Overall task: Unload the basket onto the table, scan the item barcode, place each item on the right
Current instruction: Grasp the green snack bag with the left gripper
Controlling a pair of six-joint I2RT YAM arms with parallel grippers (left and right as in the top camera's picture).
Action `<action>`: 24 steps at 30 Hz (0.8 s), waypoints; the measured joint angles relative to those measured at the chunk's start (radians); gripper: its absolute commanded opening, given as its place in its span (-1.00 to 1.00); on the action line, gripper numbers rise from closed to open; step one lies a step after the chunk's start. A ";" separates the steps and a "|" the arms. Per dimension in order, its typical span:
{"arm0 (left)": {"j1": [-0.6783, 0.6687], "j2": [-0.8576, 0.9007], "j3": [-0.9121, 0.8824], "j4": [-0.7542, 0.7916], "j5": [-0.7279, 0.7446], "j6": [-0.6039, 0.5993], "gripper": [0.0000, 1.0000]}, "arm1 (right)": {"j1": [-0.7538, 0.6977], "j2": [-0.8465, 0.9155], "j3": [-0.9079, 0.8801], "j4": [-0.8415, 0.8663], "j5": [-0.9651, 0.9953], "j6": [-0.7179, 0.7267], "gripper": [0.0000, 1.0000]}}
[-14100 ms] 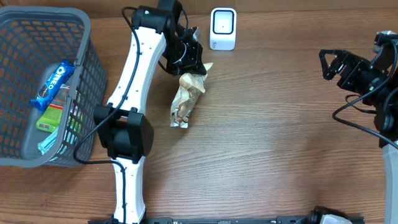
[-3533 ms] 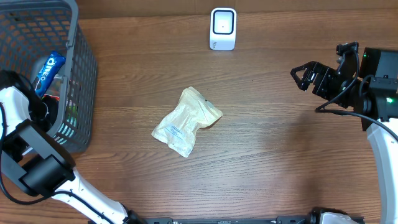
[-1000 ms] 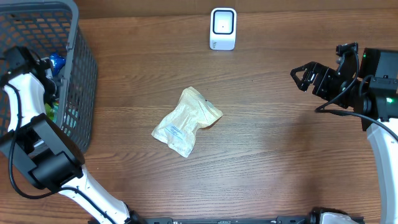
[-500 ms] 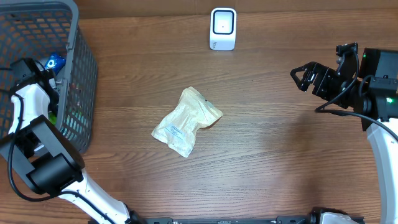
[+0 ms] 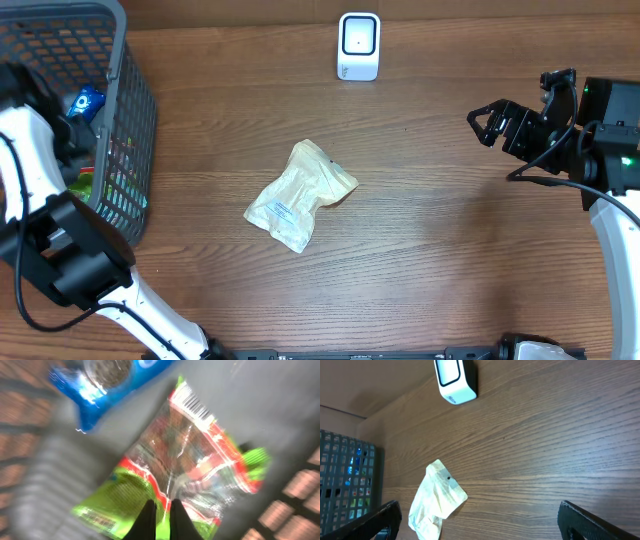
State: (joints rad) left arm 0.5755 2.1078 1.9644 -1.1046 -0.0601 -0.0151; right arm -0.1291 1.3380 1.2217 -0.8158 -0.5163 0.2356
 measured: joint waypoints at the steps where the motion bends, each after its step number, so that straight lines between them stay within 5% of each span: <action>1: 0.000 0.000 0.068 -0.030 0.000 -0.006 -0.92 | 0.000 0.000 0.000 0.000 0.000 -0.001 1.00; 6: 0.000 -0.001 0.350 -0.149 -0.001 -0.013 -0.92 | 0.000 0.000 0.000 0.000 0.000 0.000 1.00; 11: 0.000 -0.013 0.436 -0.161 0.016 0.031 -0.15 | 0.000 0.000 0.000 0.000 0.000 0.000 1.00; 17: 0.000 -0.010 0.320 -0.117 0.093 0.150 0.93 | 0.000 0.000 0.000 0.001 0.000 0.000 1.00; 24: 0.000 0.055 0.099 -0.041 0.129 0.254 0.95 | 0.000 0.000 0.000 0.002 0.000 0.000 1.00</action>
State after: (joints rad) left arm 0.5755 2.1624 2.0636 -1.1458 0.0685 0.2390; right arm -0.1291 1.3380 1.2217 -0.8139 -0.5167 0.2359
